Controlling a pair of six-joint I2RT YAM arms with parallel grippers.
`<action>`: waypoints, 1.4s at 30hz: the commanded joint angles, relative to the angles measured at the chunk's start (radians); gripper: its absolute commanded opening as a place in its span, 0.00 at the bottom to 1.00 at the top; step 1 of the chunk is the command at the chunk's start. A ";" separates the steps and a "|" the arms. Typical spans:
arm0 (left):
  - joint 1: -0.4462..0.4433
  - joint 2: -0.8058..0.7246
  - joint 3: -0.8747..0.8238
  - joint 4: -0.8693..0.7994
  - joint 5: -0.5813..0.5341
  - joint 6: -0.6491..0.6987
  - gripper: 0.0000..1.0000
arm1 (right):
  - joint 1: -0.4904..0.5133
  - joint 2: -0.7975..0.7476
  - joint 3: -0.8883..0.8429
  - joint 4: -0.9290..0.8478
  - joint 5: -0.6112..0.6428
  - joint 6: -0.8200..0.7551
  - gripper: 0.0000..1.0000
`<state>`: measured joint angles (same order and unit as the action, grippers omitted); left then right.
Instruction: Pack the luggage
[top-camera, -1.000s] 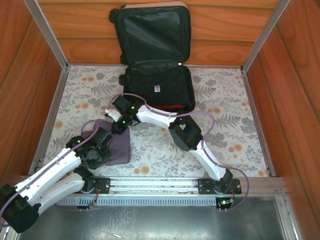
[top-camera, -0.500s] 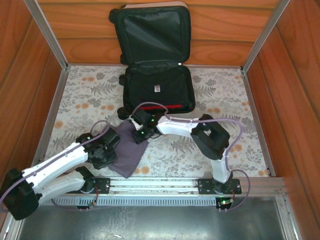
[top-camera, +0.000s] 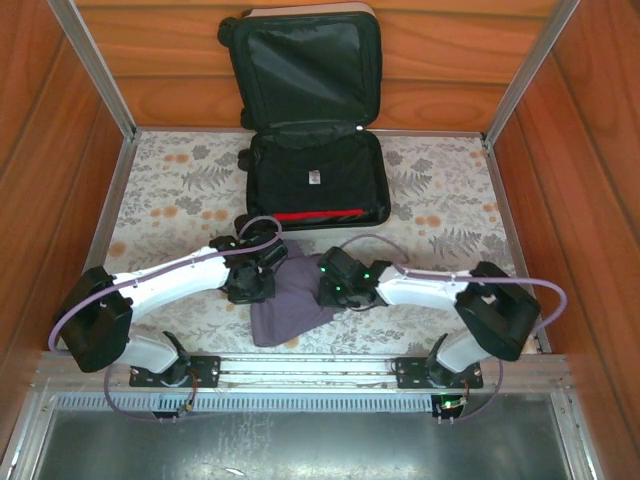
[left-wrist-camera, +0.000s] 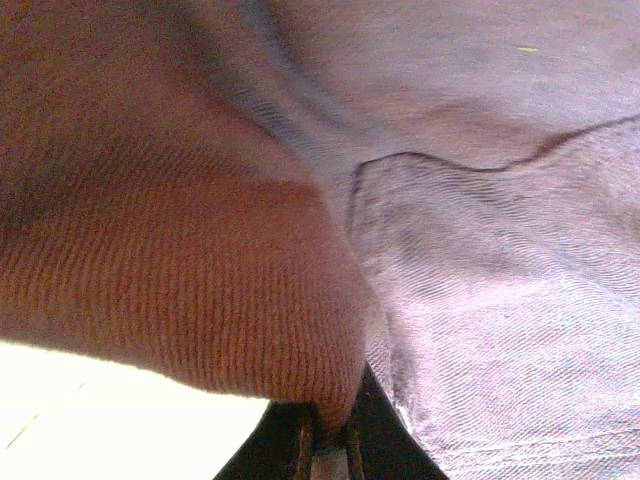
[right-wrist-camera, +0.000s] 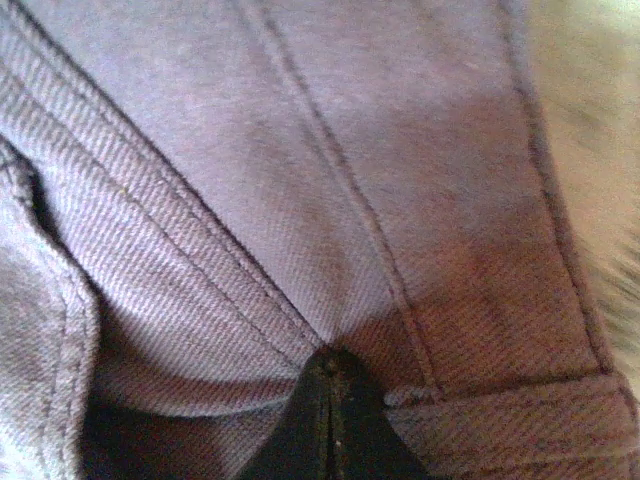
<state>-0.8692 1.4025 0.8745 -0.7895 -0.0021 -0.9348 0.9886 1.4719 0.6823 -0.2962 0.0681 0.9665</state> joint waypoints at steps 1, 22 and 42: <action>-0.008 -0.010 0.014 0.094 0.036 0.084 0.00 | 0.001 -0.099 -0.091 -0.356 0.142 0.119 0.00; 0.170 -0.310 -0.291 0.097 -0.070 -0.053 0.84 | -0.108 -0.302 -0.059 -0.161 -0.057 -0.244 0.78; 0.173 -0.420 -0.487 0.369 0.097 -0.203 0.77 | -0.217 0.091 0.038 0.103 -0.382 -0.416 0.83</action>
<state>-0.7010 0.9688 0.3973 -0.4847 0.0582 -1.1046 0.7715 1.5131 0.7052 -0.2207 -0.2634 0.5716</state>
